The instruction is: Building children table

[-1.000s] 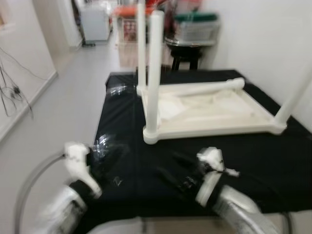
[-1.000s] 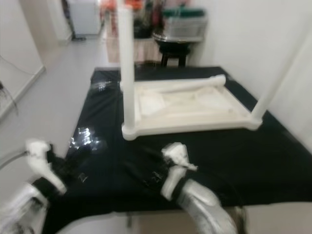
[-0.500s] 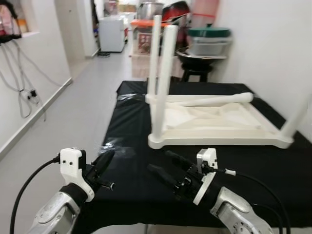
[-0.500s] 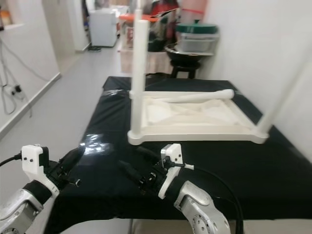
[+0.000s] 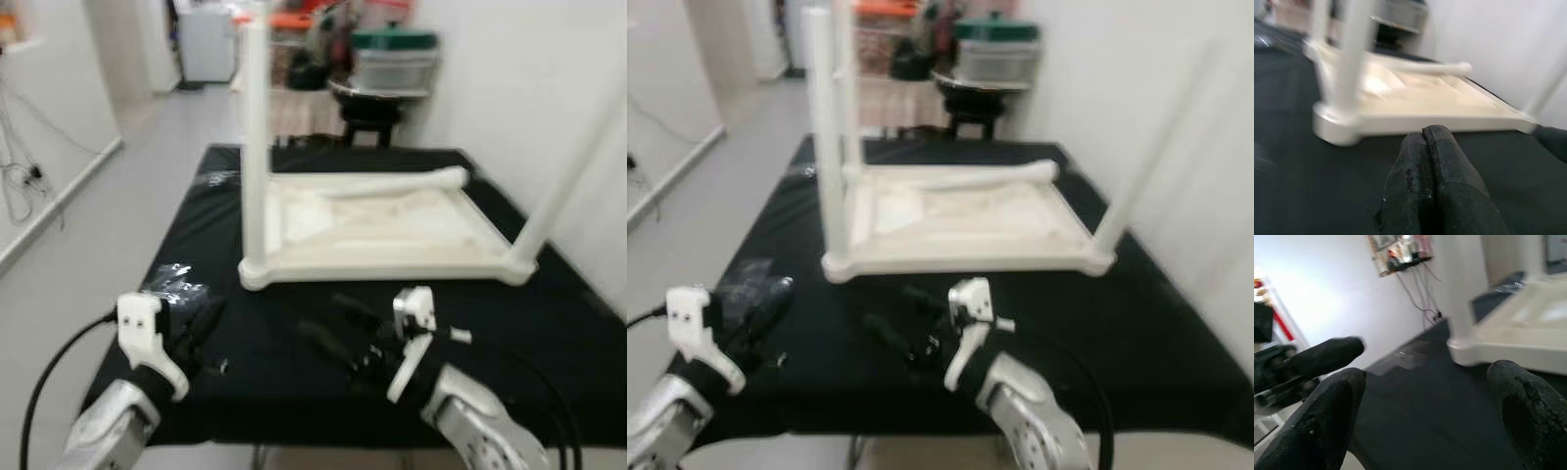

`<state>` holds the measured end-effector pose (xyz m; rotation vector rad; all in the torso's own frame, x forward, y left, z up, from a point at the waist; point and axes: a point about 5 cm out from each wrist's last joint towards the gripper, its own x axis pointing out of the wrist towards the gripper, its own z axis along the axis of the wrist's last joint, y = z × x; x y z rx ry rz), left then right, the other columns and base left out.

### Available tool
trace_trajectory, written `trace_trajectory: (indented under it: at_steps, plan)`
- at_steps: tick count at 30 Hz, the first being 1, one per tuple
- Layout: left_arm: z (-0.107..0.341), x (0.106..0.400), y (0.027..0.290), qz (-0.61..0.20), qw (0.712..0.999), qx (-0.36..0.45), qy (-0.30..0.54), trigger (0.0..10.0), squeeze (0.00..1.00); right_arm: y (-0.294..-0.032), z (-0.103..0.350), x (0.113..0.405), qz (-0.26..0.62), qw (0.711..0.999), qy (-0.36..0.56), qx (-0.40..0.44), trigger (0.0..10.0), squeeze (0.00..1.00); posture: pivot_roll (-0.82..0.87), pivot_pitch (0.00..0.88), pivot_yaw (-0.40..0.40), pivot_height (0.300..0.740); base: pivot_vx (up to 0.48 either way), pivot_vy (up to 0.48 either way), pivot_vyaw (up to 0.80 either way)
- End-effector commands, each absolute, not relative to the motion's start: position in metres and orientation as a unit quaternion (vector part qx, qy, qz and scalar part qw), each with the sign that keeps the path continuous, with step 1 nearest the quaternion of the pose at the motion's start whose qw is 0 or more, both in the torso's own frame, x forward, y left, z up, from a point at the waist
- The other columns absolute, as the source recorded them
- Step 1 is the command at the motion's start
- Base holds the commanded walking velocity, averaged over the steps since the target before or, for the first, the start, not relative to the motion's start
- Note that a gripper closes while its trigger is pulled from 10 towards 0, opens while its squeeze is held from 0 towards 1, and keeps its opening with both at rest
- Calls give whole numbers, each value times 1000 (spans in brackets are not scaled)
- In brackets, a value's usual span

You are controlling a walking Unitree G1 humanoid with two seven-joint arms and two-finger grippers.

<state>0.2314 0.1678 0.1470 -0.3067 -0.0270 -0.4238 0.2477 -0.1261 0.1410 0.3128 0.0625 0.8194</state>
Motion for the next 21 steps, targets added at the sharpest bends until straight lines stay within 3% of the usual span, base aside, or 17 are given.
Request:
trace_trajectory:
  at_steps: [1, 4, 6, 15, 21]
  plan:
    - [150, 231, 171, -207, 966, -152, -14, 10000, 0, -128, 143, 251, 380, 911, 28, 158, 10000, 0, 18, 0, -44, 740, 0, 0, 0]
    - [153, 233, 173, -199, 968, -151, -16, 10000, 0, -132, 146, 259, 346, 925, 20, 158, 10000, 0, 16, 0, -41, 740, 0, 0, 0]
    - [153, 236, 173, -202, 972, -122, -9, 10000, 0, -138, 152, 275, 289, 949, 1, 124, 10000, 0, 16, 0, -38, 740, 0, 0, 0]
    - [162, 250, 180, -180, 980, -82, -30, 10000, 0, -151, 157, 300, 224, 972, 1, 75, 10000, 0, 22, 0, -44, 740, 0, 0, 0]
    - [163, 257, 181, -180, 980, -71, -36, 10000, 0, -157, 158, 310, 199, 979, -9, 49, 10000, 0, 22, 0, -38, 740, 178, 0, -368]
